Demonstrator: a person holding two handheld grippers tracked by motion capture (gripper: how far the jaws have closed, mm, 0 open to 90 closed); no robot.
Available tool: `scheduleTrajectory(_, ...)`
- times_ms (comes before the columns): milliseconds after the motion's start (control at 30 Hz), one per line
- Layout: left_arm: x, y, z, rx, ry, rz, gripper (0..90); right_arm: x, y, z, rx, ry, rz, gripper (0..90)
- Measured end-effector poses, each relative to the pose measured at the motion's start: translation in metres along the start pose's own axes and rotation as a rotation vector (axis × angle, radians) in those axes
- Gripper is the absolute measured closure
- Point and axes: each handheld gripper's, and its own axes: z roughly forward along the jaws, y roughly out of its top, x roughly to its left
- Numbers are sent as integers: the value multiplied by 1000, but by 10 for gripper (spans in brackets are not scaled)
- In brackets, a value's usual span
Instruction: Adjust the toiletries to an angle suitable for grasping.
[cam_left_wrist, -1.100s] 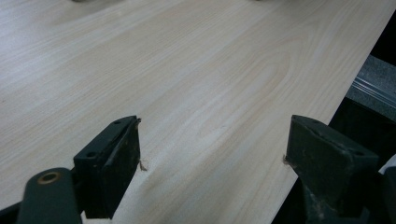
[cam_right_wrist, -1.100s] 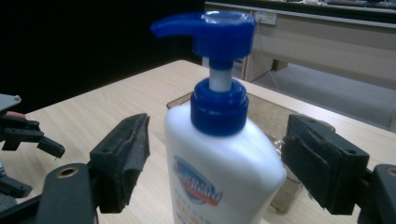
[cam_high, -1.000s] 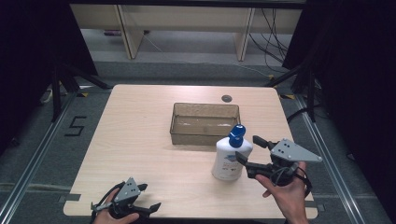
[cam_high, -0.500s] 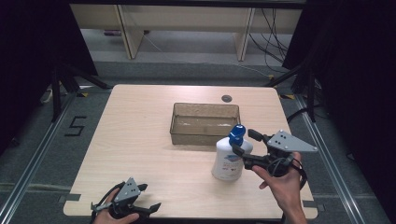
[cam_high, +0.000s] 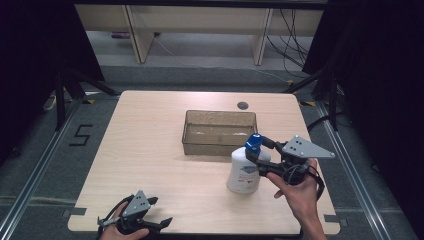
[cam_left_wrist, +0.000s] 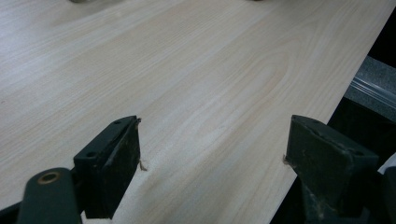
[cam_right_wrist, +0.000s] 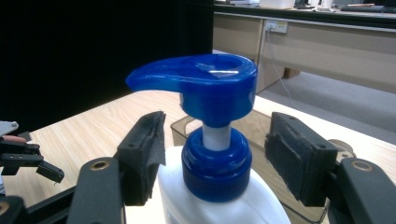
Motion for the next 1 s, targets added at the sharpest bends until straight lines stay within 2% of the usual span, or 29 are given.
scheduleTrajectory(67,0,0,0,-7,0,-2,175,2,0,0,21,9,26,387)
scheduleTrajectory(133,-1,0,0,-11,4,-8,175,0,1,2,-6,-7,-4,397)
scheduleTrajectory(200,1,0,-1,10,6,28,175,1,1,2,7,1,4,408)
scheduleTrajectory(233,1,1,-2,18,4,29,174,1,1,2,19,2,11,413)
scheduleTrajectory(267,2,1,-2,22,-1,28,175,-1,0,3,9,-7,-11,420)
scheduleTrajectory(300,1,1,-2,12,0,17,174,2,0,3,24,5,20,427)
scheduleTrajectory(333,1,1,-2,13,1,16,175,2,-1,4,23,9,23,436)
scheduleTrajectory(433,0,1,-1,4,-1,0,175,-1,-1,5,9,-4,-6,456)
scheduleTrajectory(467,1,1,-2,13,-3,12,175,-1,-1,6,3,-9,-8,466)
scheduleTrajectory(533,1,2,-3,23,6,22,174,-1,0,7,-3,4,2,482)
scheduleTrajectory(567,0,2,-2,11,4,1,175,0,0,7,2,9,12,499)
scheduleTrajectory(633,0,2,-1,6,3,-1,175,1,0,8,-8,14,10,542)
scheduleTrajectory(667,0,2,-2,15,7,0,175,3,0,7,6,6,18,567)
scheduleTrajectory(700,0,2,-1,2,1,1,174,2,0,8,-11,0,1,584)
scheduleTrajectory(733,0,2,-1,3,-1,2,174,0,1,8,-27,-7,-35,593)
scheduleTrajectory(767,0,2,-1,5,-2,5,174,1,0,8,-27,1,-12,597)
scheduleTrajectory(833,-1,2,0,2,-4,1,174,1,0,8,-34,9,-14,602)
scheduleTrajectory(867,1,3,-1,16,1,23,175,2,1,7,-20,-3,-16,605)
scheduleTrajectory(900,1,3,-1,15,1,25,174,3,1,7,-29,5,-9,617)
scheduleTrajectory(933,0,3,-1,10,-2,16,175,4,1,7,-43,2,-12,616)
scheduleTrajectory(1000,-1,2,0,1,-8,0,174,4,1,6,-34,-9,-25,617)
